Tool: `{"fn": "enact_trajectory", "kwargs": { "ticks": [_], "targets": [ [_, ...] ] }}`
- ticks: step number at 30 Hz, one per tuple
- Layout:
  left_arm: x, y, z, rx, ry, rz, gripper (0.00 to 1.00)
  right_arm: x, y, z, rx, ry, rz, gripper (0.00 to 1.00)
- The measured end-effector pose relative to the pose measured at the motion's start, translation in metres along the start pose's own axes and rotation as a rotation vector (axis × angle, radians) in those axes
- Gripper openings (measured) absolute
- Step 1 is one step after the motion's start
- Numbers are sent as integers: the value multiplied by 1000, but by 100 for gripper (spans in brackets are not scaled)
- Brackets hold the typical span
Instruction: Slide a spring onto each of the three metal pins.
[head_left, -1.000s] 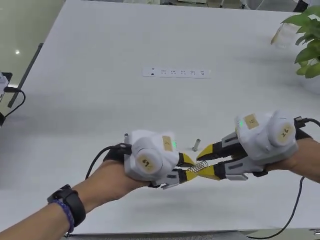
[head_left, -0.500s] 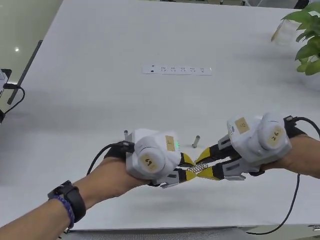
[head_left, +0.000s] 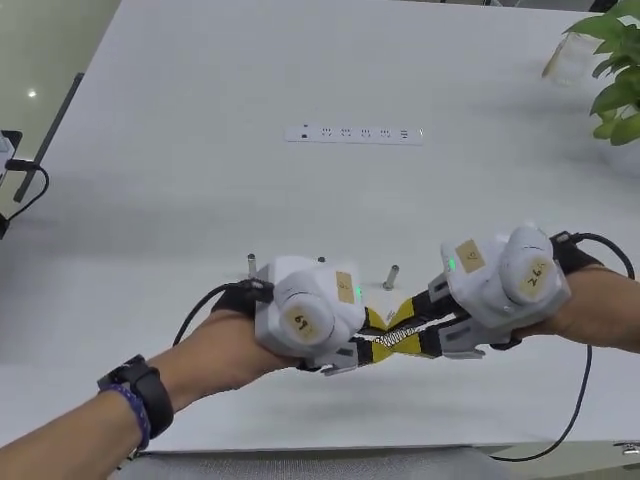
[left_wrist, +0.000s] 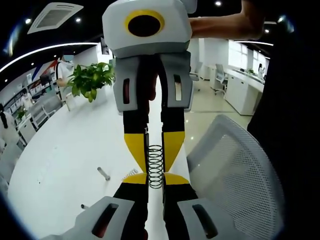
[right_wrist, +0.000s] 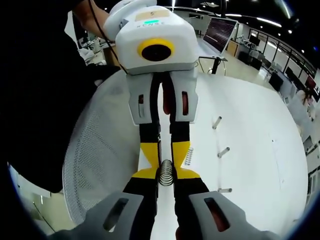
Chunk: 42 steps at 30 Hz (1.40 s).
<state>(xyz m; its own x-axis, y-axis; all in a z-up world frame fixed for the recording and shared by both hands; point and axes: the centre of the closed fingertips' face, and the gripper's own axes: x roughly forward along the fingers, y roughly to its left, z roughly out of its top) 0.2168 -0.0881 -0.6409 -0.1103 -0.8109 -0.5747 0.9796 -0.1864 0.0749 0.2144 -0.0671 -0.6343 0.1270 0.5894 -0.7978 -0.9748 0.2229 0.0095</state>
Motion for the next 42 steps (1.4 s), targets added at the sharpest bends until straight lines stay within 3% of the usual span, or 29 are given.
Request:
{"fn": "enact_trajectory", "kwargs": {
  "ticks": [9, 16, 29, 34, 42],
  "targets": [
    [2, 1, -3, 4, -13, 4, 3, 3, -2, -2, -10, 26, 0, 8],
    [-5, 3, -15, -21, 3, 13, 11, 7, -2, 0, -17, 36, 10, 8],
    [-25, 11, -29, -93, -11, 65, 13, 15, -12, 5, -25, 42, 0, 8],
    [-35, 17, -34, -150, -35, 99, 15, 18, -17, 3, -25, 55, -4, 8],
    [-55, 27, -55, -219, -36, 164, 19, 25, -25, 2, -29, 74, 1, 8]
  ]
}}
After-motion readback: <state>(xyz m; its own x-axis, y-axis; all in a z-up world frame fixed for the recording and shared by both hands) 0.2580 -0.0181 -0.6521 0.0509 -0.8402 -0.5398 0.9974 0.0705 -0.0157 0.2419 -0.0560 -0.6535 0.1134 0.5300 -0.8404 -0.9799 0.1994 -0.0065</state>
